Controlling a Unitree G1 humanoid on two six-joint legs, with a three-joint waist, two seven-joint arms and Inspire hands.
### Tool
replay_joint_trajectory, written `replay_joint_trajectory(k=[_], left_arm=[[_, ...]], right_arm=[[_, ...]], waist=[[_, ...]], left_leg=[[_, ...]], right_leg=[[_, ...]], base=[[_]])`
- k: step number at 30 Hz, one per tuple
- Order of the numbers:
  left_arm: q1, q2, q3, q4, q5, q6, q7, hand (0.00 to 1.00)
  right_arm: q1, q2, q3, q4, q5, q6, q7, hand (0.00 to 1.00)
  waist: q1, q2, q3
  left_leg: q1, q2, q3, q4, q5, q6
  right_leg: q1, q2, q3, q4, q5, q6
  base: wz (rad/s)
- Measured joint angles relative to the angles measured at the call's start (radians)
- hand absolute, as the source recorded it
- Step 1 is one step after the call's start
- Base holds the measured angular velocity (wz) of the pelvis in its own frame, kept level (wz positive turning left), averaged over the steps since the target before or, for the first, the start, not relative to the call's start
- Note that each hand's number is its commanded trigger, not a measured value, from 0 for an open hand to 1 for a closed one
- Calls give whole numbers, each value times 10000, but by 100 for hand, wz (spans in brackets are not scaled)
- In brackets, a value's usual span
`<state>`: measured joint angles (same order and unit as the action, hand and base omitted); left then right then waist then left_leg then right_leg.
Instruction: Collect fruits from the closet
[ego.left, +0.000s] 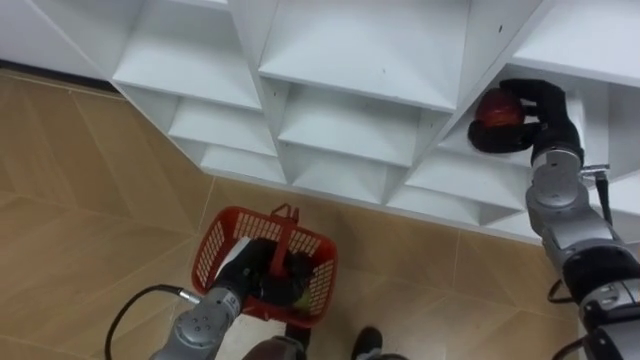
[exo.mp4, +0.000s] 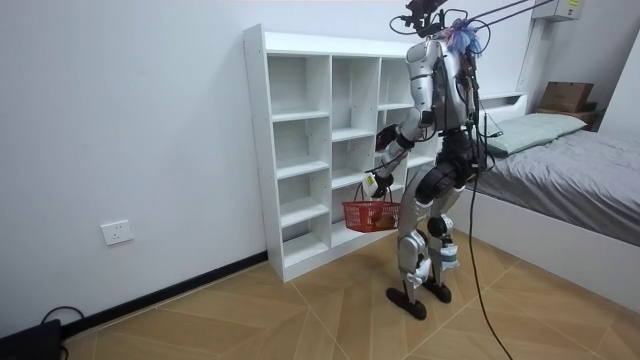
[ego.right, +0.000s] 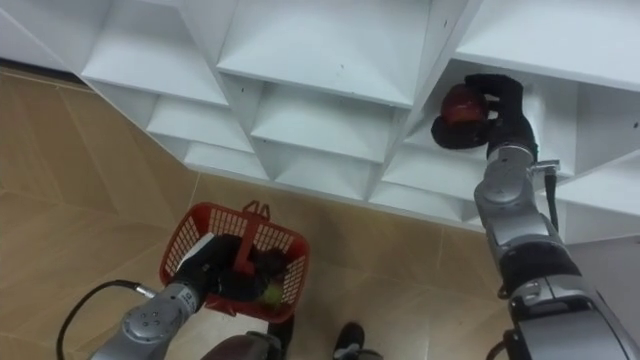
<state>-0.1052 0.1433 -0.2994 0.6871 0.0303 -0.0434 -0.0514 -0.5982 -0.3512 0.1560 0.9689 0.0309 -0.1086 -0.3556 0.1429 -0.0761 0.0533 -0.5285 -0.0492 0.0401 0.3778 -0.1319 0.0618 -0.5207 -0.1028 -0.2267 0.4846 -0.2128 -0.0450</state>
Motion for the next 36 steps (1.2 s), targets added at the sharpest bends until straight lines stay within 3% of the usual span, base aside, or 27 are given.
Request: replay_joint_trajectory(k=[17, 23, 31, 36], left_arm=[[-127, 39, -1, 1, -213, -92, 8, 100], [-131, 45, -12, 1, -704, -121, 47, 100], [-305, 58, 160, 3, -796, -184, 44, 100], [-248, 206, 214, -2, -803, -438, 94, 100]], right_arm=[[1, 1, 207, -6, -10, -100, 97, 100], [25, 1, 552, -30, -3, -135, 424, 100], [822, -2, 566, -1189, -4, -153, 1157, 100], [1411, 1, 587, -2043, -41, -155, 1717, 100]], waist=[[-3, 22, 14], [-11, 98, 22], [-80, 165, -2], [-388, 244, -49]], left_leg=[[2, 16, 16, 34, 0, 1], [325, 83, -9, -140, -2, -3], [665, 203, 19, -274, -6, -13], [1438, 213, 111, -568, -22, -35]], right_leg=[[24, 19, 16, -5, 7, -12], [427, 149, 7, -390, 101, -18], [996, 311, -104, -966, 257, -25], [1754, 346, -113, -1234, 250, -10]], base=[[0], [-1], [0], [0]])
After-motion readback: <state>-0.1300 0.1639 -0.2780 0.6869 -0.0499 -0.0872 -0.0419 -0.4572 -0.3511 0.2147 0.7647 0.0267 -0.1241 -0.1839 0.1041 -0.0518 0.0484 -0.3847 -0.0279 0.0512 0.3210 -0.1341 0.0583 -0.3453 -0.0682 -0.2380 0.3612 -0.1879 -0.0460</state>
